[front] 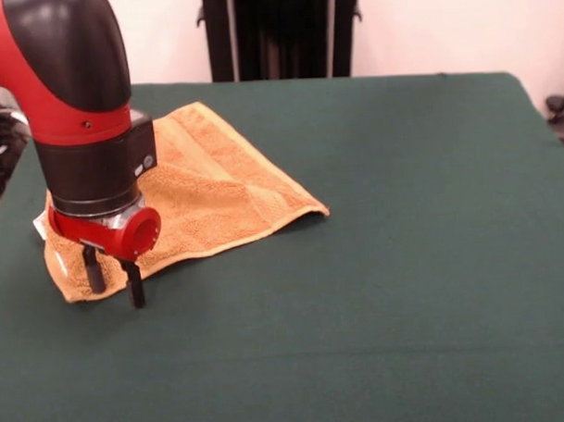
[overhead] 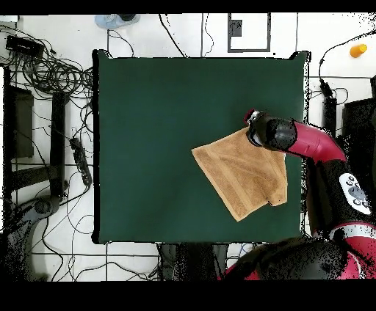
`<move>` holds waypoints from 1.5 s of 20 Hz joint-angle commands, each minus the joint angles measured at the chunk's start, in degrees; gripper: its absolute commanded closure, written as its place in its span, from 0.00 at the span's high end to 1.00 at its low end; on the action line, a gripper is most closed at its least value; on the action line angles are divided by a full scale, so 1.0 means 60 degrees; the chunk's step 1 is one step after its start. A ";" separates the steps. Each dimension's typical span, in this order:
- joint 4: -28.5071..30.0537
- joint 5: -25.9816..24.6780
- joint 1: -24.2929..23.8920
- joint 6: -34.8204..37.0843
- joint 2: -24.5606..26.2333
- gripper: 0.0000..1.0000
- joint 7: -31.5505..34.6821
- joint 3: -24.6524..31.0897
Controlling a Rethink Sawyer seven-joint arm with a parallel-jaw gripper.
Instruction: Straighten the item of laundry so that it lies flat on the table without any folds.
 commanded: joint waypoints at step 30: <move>-0.0614 -0.0816 0.0248 0.0549 0.0433 0.00 -0.2062 0.1476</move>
